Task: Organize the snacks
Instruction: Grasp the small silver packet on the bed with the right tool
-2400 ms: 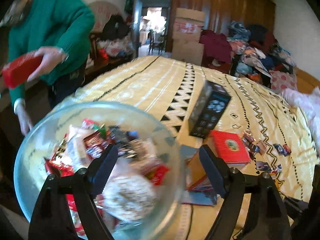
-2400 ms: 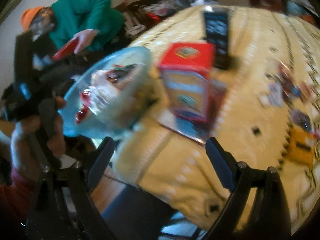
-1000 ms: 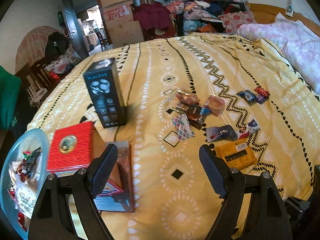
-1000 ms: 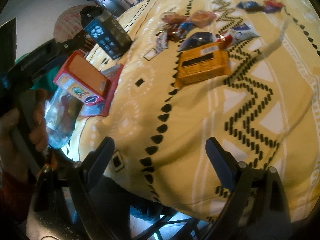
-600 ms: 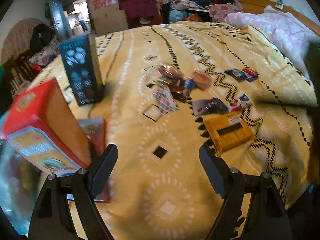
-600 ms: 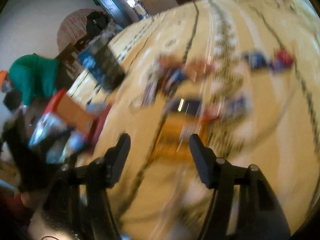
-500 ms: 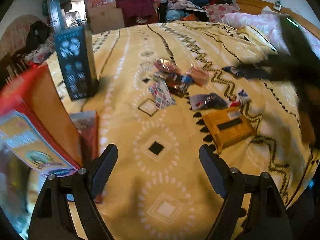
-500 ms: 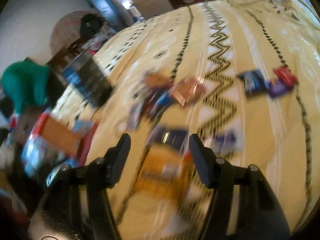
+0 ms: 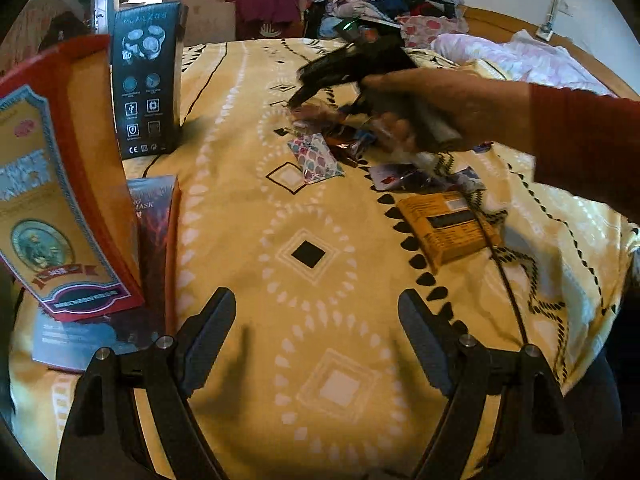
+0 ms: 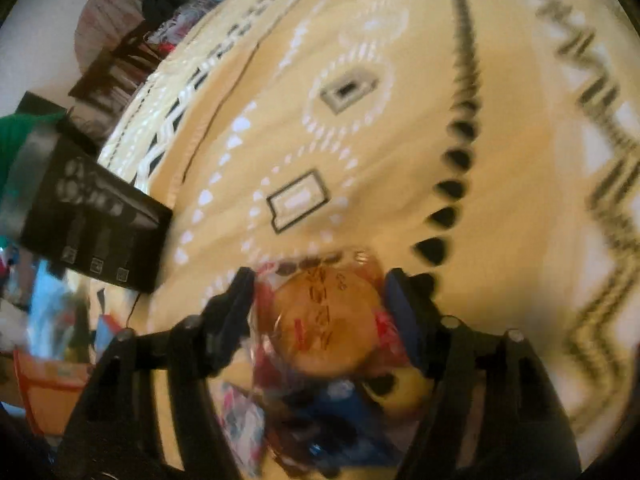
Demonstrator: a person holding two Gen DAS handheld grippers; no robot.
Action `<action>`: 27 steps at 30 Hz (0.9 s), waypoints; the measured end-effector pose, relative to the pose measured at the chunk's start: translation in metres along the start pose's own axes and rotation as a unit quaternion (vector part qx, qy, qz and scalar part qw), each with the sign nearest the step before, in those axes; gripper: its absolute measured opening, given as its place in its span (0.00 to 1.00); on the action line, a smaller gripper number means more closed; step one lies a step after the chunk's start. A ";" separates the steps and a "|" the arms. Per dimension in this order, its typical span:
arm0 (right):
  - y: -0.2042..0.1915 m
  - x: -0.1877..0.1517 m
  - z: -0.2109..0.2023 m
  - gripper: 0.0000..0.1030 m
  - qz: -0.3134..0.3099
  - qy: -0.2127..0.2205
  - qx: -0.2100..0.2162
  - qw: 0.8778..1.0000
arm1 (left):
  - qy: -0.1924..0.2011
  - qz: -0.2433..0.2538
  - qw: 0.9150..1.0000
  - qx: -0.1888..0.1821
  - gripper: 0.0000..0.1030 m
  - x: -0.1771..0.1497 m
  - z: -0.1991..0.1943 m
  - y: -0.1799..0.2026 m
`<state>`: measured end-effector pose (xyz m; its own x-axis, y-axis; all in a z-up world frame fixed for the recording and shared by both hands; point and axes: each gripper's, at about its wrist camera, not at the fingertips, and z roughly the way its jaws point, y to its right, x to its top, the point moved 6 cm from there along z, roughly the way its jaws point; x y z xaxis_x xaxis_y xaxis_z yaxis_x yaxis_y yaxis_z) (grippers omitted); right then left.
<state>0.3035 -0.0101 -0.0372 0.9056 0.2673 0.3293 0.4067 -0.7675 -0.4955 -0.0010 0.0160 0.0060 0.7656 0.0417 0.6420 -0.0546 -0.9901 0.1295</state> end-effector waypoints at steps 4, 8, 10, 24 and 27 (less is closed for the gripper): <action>-0.035 -0.041 0.006 0.69 -0.080 -0.030 -0.037 0.996 | 0.009 -0.010 1.000 -0.007 0.82 0.002 -0.013 -0.007; -0.079 -0.122 -0.009 0.70 -0.146 -0.067 -0.011 0.987 | 0.014 -0.012 1.000 -0.006 0.82 -0.003 -0.026 -0.014; -0.093 -0.162 -0.021 0.70 -0.170 -0.065 -0.011 0.983 | 0.013 -0.011 1.000 -0.004 0.82 -0.011 -0.034 -0.016; -0.066 -0.267 -0.126 0.74 -0.072 0.048 -0.021 0.996 | -0.013 -0.048 0.999 -0.008 0.82 -0.047 -0.047 -0.026; -0.075 -0.241 -0.119 0.78 -0.097 0.061 -0.055 0.992 | -0.010 -0.046 0.999 -0.005 0.82 -0.042 -0.048 -0.026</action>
<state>0.0406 -0.0863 0.0167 0.7872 0.3489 0.5085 0.5504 -0.7694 -0.3241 -0.0625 0.0462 0.0125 0.7803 0.1295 0.6118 0.0105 -0.9809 0.1942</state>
